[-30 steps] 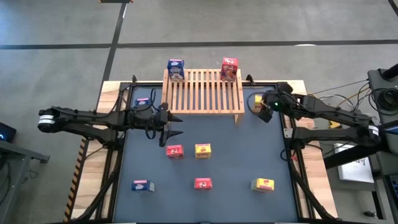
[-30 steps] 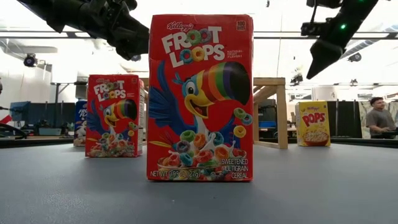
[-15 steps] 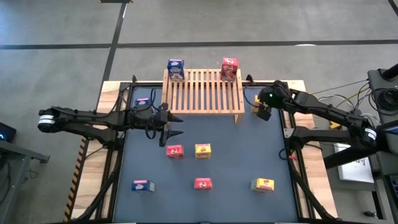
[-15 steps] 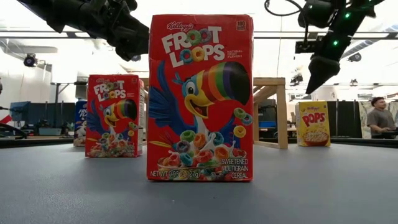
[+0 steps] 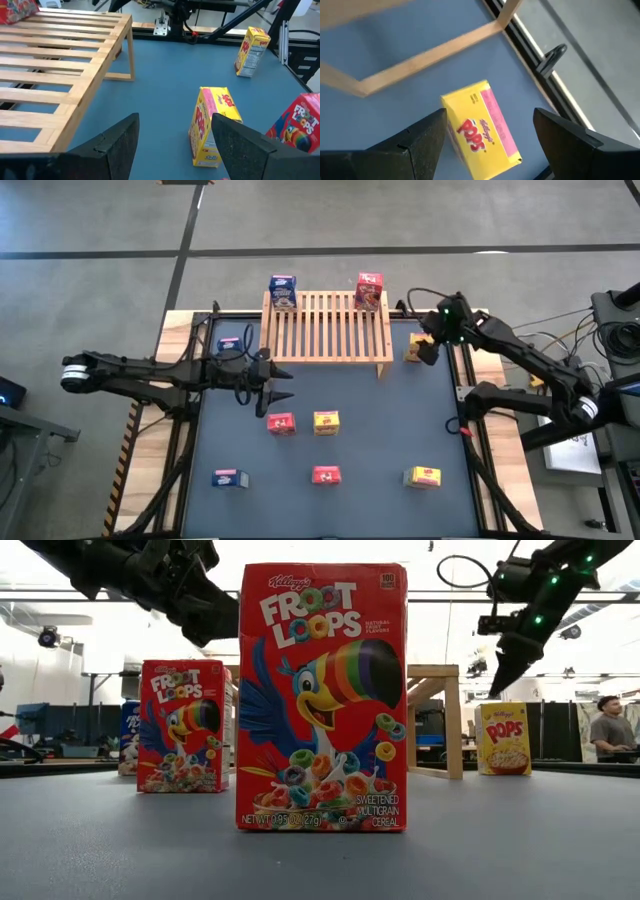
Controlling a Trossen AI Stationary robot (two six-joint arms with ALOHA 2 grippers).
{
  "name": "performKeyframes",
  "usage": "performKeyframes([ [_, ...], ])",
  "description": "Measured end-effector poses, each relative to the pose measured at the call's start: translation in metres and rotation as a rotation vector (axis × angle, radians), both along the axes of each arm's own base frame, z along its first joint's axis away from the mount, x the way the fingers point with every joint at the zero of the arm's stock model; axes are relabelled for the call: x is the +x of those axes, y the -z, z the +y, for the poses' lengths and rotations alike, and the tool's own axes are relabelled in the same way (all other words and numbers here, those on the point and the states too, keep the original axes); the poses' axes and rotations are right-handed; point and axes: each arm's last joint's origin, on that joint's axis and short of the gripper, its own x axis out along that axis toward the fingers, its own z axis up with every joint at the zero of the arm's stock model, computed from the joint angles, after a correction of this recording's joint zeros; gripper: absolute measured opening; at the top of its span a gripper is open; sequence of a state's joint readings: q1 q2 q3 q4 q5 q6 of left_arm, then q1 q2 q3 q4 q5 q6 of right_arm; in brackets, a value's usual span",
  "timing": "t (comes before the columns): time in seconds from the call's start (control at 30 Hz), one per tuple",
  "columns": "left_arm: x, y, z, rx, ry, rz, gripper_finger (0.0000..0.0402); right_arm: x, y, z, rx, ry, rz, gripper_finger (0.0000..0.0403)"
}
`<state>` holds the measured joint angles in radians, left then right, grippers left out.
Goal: Stack cereal on shelf
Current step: Put the top yellow cereal box on the shelf
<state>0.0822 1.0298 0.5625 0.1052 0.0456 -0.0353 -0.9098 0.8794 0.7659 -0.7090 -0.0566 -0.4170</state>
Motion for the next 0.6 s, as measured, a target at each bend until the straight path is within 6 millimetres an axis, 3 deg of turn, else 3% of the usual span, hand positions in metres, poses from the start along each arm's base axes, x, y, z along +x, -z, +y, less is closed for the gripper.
performKeyframes([
  [0.6,0.002,-0.005,-0.002,-0.010,0.075,-0.057,0.0233,0.005,0.020,-0.006,0.054,-0.038,-0.014,0.0286],
])
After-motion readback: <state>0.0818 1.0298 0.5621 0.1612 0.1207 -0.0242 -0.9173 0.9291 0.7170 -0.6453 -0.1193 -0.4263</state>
